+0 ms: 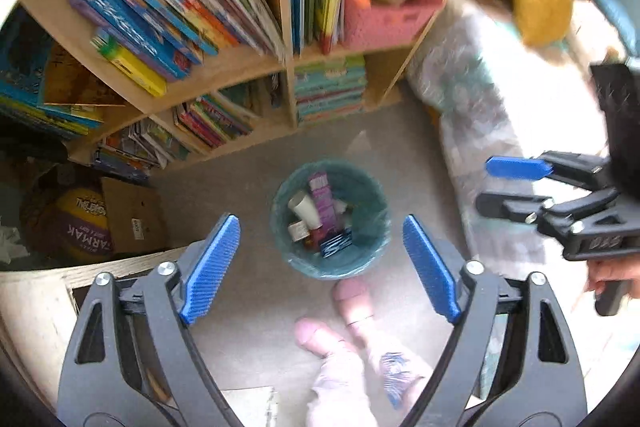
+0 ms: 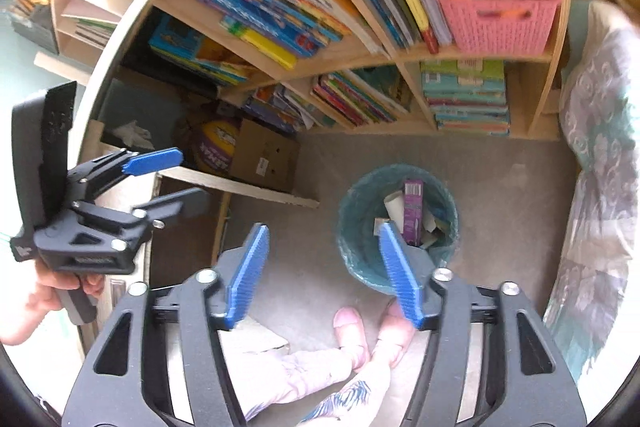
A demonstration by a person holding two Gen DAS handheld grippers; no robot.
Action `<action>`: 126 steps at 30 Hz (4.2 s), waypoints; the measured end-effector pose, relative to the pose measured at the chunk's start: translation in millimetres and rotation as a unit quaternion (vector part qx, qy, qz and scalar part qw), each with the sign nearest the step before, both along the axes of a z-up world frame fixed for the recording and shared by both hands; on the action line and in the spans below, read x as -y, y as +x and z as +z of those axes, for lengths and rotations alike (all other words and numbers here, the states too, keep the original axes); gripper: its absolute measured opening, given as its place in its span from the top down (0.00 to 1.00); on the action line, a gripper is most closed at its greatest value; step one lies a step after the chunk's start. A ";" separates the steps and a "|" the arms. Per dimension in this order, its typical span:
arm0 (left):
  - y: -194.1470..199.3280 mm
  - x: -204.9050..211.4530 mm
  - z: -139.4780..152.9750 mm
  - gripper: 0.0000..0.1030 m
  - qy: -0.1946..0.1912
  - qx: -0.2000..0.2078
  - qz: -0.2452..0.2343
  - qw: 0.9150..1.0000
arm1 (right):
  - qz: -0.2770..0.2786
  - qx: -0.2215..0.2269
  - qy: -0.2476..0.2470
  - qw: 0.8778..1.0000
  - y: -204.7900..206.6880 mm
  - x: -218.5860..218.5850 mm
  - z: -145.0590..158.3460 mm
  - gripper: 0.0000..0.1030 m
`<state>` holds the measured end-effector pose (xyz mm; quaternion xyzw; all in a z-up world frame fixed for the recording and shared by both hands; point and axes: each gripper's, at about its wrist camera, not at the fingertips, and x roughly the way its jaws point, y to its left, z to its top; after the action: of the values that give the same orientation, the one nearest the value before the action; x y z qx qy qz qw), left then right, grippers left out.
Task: Collect trash
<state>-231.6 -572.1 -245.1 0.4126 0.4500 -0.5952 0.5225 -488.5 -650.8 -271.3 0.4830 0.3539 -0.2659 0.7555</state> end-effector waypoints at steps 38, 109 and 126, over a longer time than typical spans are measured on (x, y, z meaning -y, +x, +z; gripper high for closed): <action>221.3 -295.3 261.7 0.07 -0.171 0.181 0.492 0.834 | 0.433 0.109 -0.192 0.874 329.2 -127.8 260.6 0.26; 231.5 -572.0 263.8 0.07 -0.093 0.241 0.770 0.584 | 0.676 0.146 -0.165 0.703 501.3 -357.7 281.4 0.25; 232.2 -569.9 262.8 0.07 -0.087 0.240 0.770 0.585 | 0.677 0.148 -0.163 0.703 503.7 -360.0 281.3 0.25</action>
<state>0.6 -2.1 17.7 -0.0083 0.4034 0.1140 0.9078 15.2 -290.7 10.1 0.0163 0.4207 0.3383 0.8416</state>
